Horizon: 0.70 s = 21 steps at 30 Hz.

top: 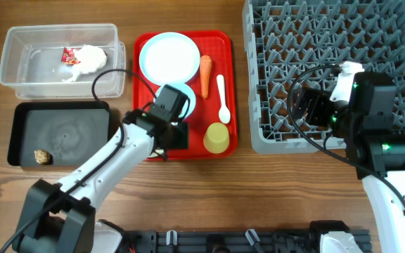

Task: Sort waste into correct bins and load items into the dishwasher rack
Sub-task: 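Grasp the green bowl of rice with the left gripper and lift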

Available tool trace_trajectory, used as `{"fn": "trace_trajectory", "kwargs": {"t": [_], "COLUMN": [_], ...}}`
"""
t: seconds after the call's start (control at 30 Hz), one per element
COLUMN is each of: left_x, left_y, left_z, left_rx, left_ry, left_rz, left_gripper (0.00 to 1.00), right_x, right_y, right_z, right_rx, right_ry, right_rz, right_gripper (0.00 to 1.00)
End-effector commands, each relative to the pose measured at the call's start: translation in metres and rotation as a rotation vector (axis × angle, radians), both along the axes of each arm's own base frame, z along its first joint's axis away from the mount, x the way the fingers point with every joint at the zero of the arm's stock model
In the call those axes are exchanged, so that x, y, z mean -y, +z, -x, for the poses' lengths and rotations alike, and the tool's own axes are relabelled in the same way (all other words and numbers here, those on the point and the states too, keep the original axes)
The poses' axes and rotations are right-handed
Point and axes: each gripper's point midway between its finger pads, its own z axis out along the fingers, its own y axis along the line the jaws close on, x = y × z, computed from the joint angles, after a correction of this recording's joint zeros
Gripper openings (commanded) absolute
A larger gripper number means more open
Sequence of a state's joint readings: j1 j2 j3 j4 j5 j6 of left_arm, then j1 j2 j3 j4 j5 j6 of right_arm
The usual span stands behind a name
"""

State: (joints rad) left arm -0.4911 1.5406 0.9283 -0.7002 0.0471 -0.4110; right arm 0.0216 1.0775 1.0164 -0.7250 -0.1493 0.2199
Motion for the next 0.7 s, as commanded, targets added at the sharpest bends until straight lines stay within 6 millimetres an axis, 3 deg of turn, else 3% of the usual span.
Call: {"fn": "trace_trajectory", "kwargs": {"t": [0.0, 0.17, 0.37, 0.67], "left_x": [-0.0211, -0.0227, -0.0207, -0.0160], "left_y": [-0.0160, -0.0236, -0.0230, -0.0230], "left_z": [0.0057, 0.0040, 0.0018, 0.0072], "left_rx": [0.004, 0.028, 0.035, 0.002], "left_ry": [0.069, 0.072, 0.090, 0.117], "left_rz": [-0.094, -0.095, -0.080, -0.045], "left_gripper": [0.50, 0.41, 0.04, 0.04], "right_x": [-0.0027, -0.0027, -0.0027, -0.0026], "right_y": [0.0066, 0.0065, 0.0057, 0.0033], "right_z": [-0.0029, -0.0028, -0.0020, 0.0004], "right_rx": [0.012, 0.011, 0.006, -0.008], "right_ry": [-0.001, -0.002, -0.002, -0.002], "right_rz": [-0.024, -0.025, -0.025, -0.024], "right_gripper": [0.99, 0.99, 0.99, 0.99]}}
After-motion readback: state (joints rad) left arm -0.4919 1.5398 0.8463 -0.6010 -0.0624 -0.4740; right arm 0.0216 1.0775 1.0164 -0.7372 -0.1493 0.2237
